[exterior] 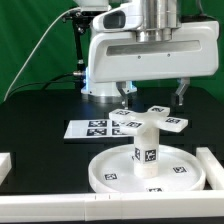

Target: Assemble round table

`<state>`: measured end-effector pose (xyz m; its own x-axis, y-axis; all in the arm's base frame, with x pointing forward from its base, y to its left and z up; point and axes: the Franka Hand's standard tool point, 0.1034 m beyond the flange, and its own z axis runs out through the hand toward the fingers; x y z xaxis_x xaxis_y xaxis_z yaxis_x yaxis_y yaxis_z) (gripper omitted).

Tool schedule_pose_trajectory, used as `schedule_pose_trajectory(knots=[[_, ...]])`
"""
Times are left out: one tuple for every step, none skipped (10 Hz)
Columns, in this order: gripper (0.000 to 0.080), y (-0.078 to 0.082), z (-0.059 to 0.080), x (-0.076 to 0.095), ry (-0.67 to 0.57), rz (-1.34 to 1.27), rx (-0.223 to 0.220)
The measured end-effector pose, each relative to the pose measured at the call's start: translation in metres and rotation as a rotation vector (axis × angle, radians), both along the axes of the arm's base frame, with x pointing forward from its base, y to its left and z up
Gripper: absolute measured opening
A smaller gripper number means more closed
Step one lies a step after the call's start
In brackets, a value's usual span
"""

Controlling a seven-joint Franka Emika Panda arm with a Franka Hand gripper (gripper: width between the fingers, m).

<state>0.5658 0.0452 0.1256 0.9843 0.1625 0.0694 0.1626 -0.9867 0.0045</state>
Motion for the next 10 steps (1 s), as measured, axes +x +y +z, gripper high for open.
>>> schedule_pose_trajectory(knots=[[0.0649, -0.001, -0.001, 0.001, 0.000, 0.135, -0.031], [0.0649, -0.002, -0.001, 0.001, 0.000, 0.134, -0.031], [0.0649, -0.002, -0.001, 0.001, 0.001, 0.130, -0.031], [0.0649, -0.002, -0.002, 0.001, 0.002, 0.114, -0.027], [0.0649, -0.005, -0.006, -0.001, 0.008, 0.050, -0.009], [0.0649, -0.006, -0.009, -0.002, 0.013, 0.022, -0.009], [0.0649, -0.006, -0.012, -0.003, 0.017, 0.001, -0.009], [0.0649, -0.005, -0.009, 0.001, 0.010, -0.009, -0.007], [0.0649, -0.005, -0.009, 0.001, 0.010, -0.010, -0.009], [0.0649, -0.005, -0.011, 0.000, 0.014, -0.014, -0.010]])
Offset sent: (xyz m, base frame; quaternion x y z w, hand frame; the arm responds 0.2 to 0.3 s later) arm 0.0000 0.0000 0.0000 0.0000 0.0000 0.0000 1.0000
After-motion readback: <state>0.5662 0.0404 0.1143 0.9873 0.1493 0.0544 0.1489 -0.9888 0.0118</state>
